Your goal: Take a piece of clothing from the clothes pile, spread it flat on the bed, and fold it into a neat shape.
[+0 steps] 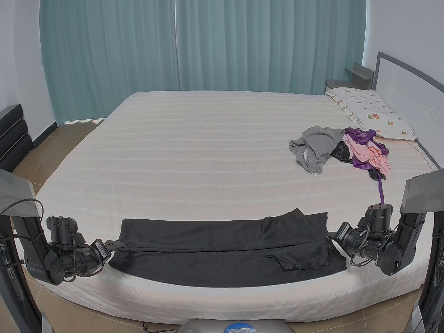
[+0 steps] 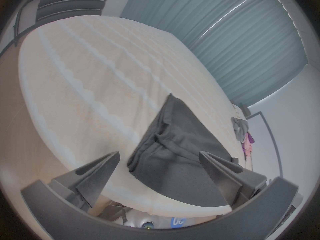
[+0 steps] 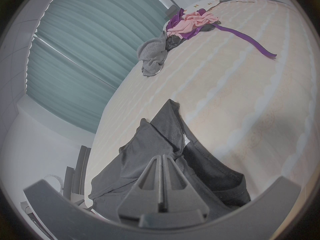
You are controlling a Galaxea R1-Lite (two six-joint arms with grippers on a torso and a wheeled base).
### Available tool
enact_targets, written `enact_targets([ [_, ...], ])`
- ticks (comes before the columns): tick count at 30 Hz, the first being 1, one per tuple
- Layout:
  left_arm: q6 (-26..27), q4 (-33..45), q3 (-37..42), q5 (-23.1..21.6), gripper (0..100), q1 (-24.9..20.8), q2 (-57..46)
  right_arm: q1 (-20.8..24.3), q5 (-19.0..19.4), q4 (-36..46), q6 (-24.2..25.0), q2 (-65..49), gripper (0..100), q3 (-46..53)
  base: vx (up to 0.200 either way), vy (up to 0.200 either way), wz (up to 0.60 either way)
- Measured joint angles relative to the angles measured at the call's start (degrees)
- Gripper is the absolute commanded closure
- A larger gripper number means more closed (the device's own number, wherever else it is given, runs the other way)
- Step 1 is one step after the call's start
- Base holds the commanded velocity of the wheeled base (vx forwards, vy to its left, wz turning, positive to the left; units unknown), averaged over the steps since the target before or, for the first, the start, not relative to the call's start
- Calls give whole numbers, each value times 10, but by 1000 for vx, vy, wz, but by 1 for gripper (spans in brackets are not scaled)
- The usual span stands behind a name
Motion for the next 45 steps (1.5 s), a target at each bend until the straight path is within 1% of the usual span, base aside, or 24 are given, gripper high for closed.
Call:
enact_targets([
  [4, 0, -16, 9, 39, 0, -9, 18, 1, 0, 0, 0, -1, 100, 1, 0, 0, 0],
  [14, -2, -18, -5, 46, 0, -18, 40, 0, 0, 1, -1, -1, 100, 0, 0, 0, 0],
  [15, -2, -18, -6, 46, 100, -18, 42, 0, 0, 1, -1, -1, 100, 0, 0, 0, 0],
  [26, 3, -16, 17, 49, 100, -15, 44, -1, -1, 0, -1, -1, 100, 1, 0, 0, 0],
  [31, 22, -13, 26, 55, 100, -10, 43, -2, -1, 0, -1, -2, 100, 1, 0, 0, 0],
  [36, 45, -15, 41, 80, 100, -6, 39, -2, -1, 0, -1, -2, 100, 1, 0, 0, 0],
  [42, 53, -11, 56, 83, 100, -5, 30, -2, -1, 0, -1, -2, 100, 2, 0, 0, 0],
  [45, 69, -11, 62, 83, 100, -4, 26, -2, -1, 1, -1, -3, 100, 2, 0, 0, 0],
])
